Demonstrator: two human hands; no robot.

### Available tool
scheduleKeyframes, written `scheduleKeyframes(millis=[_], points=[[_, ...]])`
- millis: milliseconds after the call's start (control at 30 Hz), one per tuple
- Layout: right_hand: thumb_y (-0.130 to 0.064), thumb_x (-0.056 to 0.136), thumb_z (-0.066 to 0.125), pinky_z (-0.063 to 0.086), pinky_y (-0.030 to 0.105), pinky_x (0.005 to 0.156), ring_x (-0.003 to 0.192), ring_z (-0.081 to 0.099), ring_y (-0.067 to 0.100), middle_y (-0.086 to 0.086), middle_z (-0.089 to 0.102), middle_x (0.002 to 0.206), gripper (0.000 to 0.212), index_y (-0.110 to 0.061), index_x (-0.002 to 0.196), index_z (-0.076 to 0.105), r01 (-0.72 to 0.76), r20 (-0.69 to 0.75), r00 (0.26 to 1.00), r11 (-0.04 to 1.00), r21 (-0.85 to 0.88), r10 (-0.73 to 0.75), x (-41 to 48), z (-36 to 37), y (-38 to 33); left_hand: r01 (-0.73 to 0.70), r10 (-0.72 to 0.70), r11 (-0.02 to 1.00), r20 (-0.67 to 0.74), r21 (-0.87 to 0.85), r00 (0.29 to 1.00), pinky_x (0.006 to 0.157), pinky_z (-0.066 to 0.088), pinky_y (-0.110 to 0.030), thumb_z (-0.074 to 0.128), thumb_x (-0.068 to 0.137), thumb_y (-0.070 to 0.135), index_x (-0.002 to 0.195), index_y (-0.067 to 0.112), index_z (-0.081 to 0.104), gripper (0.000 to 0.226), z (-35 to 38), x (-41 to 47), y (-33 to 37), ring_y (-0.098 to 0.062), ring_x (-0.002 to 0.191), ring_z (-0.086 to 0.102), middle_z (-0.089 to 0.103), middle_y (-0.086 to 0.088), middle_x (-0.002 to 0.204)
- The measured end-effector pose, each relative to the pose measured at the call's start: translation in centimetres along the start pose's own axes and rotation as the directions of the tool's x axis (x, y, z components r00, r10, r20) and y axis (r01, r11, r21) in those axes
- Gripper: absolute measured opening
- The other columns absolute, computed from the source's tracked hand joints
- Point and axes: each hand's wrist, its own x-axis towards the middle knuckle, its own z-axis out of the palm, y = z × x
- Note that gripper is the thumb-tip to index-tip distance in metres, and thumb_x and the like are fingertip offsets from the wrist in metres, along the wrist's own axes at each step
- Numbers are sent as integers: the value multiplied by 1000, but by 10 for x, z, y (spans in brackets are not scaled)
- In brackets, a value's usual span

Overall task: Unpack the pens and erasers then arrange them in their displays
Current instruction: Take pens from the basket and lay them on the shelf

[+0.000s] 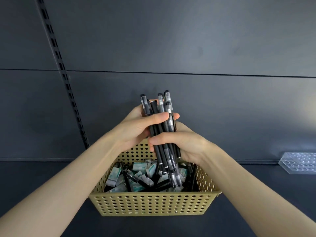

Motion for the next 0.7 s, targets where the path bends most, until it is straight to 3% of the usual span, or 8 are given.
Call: scheduleKeyframes(millis=[100, 233, 333, 467, 500, 567, 700], points=[[-6, 74, 68, 53, 29, 62, 67, 65, 15, 5, 66, 71, 9, -14, 72, 70, 31, 30, 999, 998, 52, -32, -12, 2, -8, -49, 49, 999, 75, 0, 996, 80, 56, -35, 76, 71, 14, 112, 6, 55, 47, 10, -2, 11, -30, 101, 67, 71, -14, 107], [-4, 75, 66, 53, 28, 63, 68, 64, 16, 6, 65, 71, 9, -12, 72, 69, 37, 28, 999, 995, 92, -40, -46, -3, -7, -73, 71, 995, 25, 72, 997, 78, 58, -39, 77, 65, 22, 96, 10, 66, 35, 46, -5, 6, -29, 92, 70, 73, -13, 95], [-2, 75, 65, 54, 27, 61, 67, 65, 16, 7, 65, 71, 10, -11, 72, 69, 46, -28, 999, 987, 155, -42, -83, -16, -1, -43, 42, 993, 5, 107, 999, 72, 58, -34, 78, 68, 18, 94, 1, 64, 35, 84, -3, -3, -27, 86, 71, 73, -15, 95], [-6, 73, 68, 54, 29, 61, 67, 65, 17, 9, 68, 76, 8, -8, 80, 68, 46, -137, 990, 985, 168, -23, -130, -41, 11, 2, 5, 990, -53, 138, 999, 70, 51, -53, 81, 64, 24, 97, 0, 61, 46, 138, 1, -20, -44, 85, 64, 69, -25, 97], [-8, 73, 69, 54, 29, 62, 67, 65, 17, 10, 69, 79, 10, -8, 82, 68, 42, -152, 988, 987, 157, -18, -145, -51, 15, 13, -6, 992, -62, 128, 998, 61, 50, -49, 81, 63, 27, 94, 3, 61, 43, 157, 2, -27, -46, 80, 61, 68, -27, 97], [-9, 73, 70, 53, 28, 62, 67, 64, 17, 11, 69, 83, 10, -9, 83, 69, 34, -184, 983, 988, 151, -6, -177, -72, 25, 28, -20, 993, -66, 112, 998, 41, 42, -30, 79, 66, 26, 91, 7, 61, 37, 193, 6, -44, -40, 73, 60, 69, -25, 96], [-8, 77, 69, 53, 28, 64, 68, 65, 18, 11, 69, 82, 6, -13, 78, 72, 2, -224, 974, 986, 165, 36, -238, -120, 45, 74, -69, 990, -42, 122, 997, 34, 36, -23, 77, 71, 27, 96, 2, 59, 40, 261, 19, -80, -32, 66, 59, 68, -24, 97]])
